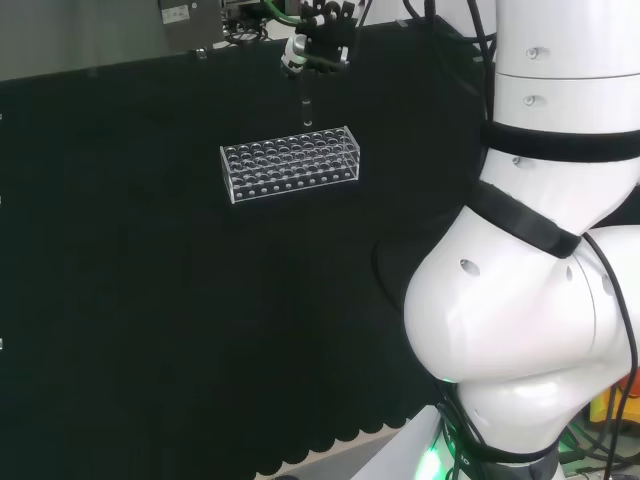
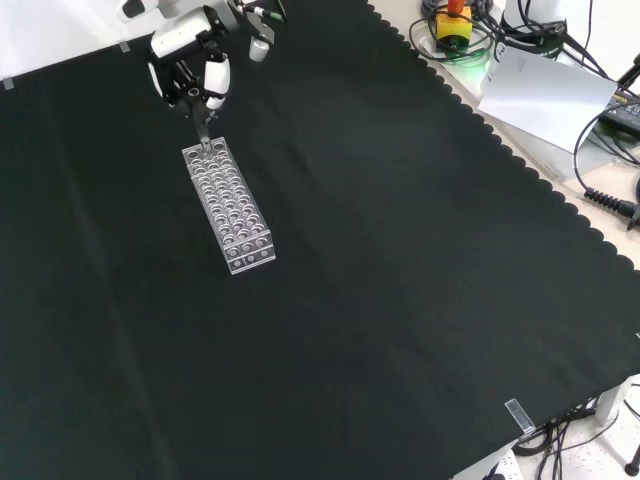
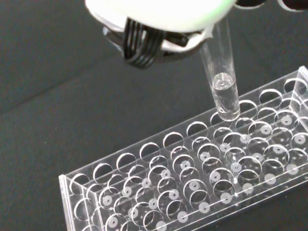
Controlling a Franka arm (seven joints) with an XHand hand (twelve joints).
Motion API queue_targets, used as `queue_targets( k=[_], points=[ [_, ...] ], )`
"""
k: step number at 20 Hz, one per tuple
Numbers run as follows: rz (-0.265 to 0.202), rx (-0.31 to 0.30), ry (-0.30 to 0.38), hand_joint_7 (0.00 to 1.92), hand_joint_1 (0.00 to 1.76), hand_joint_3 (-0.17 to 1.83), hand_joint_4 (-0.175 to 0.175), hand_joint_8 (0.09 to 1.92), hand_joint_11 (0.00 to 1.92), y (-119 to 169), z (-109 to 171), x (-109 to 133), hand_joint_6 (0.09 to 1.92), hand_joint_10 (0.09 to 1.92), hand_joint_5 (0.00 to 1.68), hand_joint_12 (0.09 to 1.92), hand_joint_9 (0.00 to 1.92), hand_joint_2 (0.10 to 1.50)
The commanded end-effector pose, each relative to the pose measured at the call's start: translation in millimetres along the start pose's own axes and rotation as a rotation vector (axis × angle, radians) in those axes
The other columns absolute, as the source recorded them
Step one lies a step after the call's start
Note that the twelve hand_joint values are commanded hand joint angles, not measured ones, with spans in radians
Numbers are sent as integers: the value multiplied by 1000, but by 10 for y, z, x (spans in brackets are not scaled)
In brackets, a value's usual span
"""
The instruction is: Put the test tube back in the rack.
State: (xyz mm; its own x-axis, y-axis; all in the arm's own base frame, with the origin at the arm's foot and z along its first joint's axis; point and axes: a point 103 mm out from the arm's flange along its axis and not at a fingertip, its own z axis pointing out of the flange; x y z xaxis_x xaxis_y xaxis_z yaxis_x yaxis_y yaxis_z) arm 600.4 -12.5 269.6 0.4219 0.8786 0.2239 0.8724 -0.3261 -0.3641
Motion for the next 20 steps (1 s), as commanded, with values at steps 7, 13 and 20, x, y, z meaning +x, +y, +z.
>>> queue_targets(
  k=[7, 13, 20],
  points=[
    [22, 49, 28, 1743, 1228, 605, -175, 456, 1193, -20, 237, -59, 477, 416, 1361, 913, 1657, 658],
    [38, 66, 41, 1743, 1228, 605, -175, 457, 1192, -30, 325, -106, 477, 416, 1361, 913, 1658, 658],
    [37, 65, 49, 1743, 1228, 606, -175, 458, 1192, -7, 340, -96, 477, 416, 1361, 914, 1659, 658]
  ],
)
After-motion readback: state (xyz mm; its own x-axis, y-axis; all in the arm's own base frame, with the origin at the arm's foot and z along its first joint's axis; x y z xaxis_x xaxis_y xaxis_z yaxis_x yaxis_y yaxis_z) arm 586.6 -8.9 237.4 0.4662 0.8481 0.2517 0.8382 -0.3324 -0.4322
